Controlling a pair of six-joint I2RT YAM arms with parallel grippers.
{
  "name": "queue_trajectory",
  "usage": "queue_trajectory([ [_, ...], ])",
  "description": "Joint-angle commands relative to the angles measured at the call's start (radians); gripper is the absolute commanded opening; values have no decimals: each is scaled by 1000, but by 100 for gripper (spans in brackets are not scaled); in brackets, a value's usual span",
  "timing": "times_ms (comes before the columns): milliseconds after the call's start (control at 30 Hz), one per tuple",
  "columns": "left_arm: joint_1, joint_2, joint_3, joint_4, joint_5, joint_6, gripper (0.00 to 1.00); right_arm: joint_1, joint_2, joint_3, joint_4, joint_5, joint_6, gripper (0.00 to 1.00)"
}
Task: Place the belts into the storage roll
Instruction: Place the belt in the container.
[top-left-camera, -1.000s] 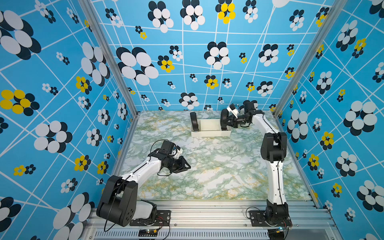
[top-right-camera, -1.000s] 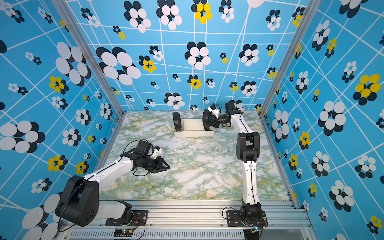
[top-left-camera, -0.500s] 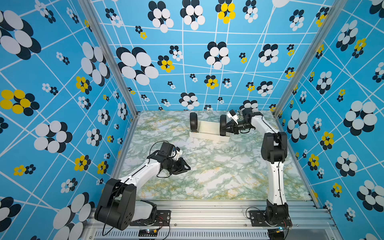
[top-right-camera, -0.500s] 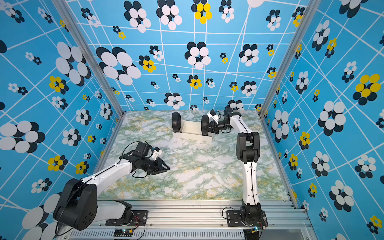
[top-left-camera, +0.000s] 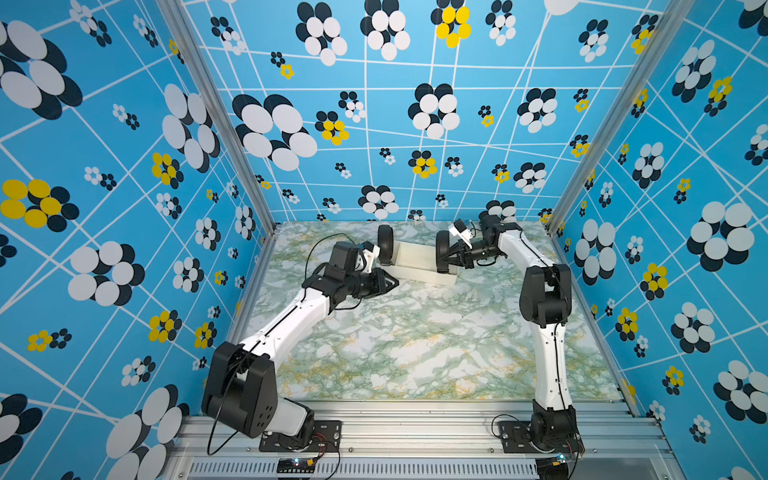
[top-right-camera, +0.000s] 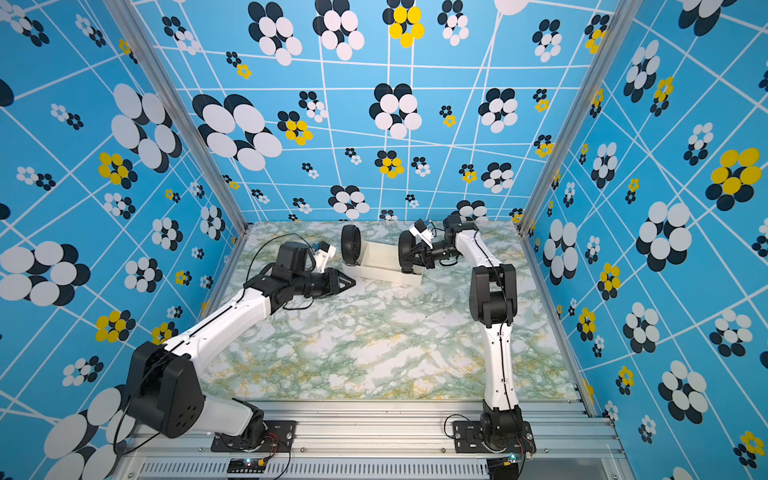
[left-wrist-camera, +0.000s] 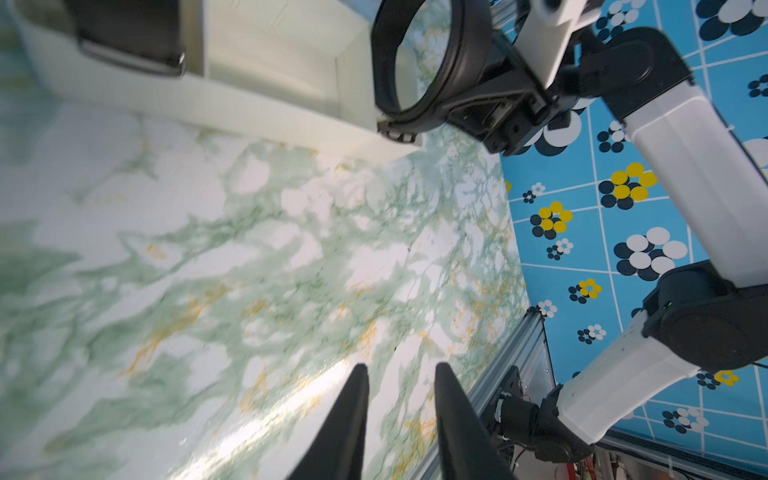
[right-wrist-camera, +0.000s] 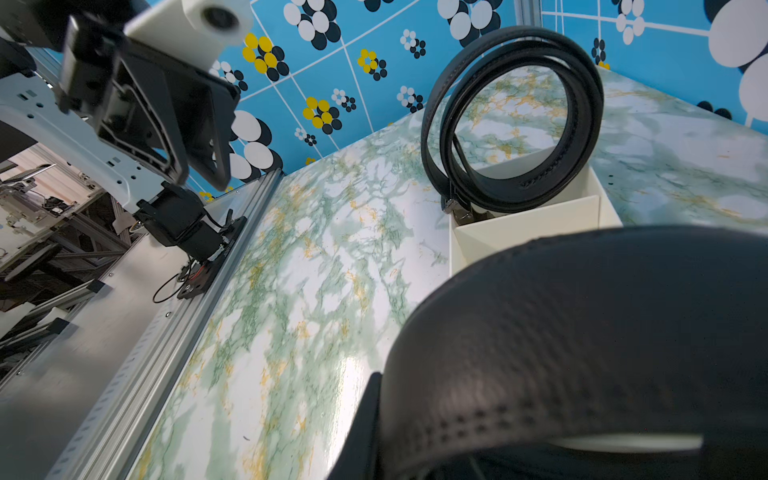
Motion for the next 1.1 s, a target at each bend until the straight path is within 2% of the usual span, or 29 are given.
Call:
queue_trajectory([
  [0, -52, 190, 207, 96, -47, -13, 33, 16, 15, 29, -40, -15, -2, 0],
  [133, -98, 448, 474, 90, -68, -56, 35, 16, 20, 36, -54, -19, -12, 0],
  [233, -109, 590, 618, 79, -68, -75, 37, 13, 24, 43, -64, -25, -19, 0],
  [400, -113, 726, 782, 34, -49, -74, 38, 8, 26, 50, -104, -40, -64, 0],
  [700, -127, 754, 887, -143, -113, 36, 42, 8, 26, 53, -116, -41, -79, 0],
  [800, -127, 725, 861, -153, -155, 48, 51, 8, 27, 56, -119, -42, -79, 0],
  [967, -133, 730, 903, -199, -204, 54, 54, 9, 26, 56, -138, -45, -97, 0],
  [1067, -142, 750, 933, -211, -192, 60, 63, 10, 27, 58, -138, -43, -96, 0],
])
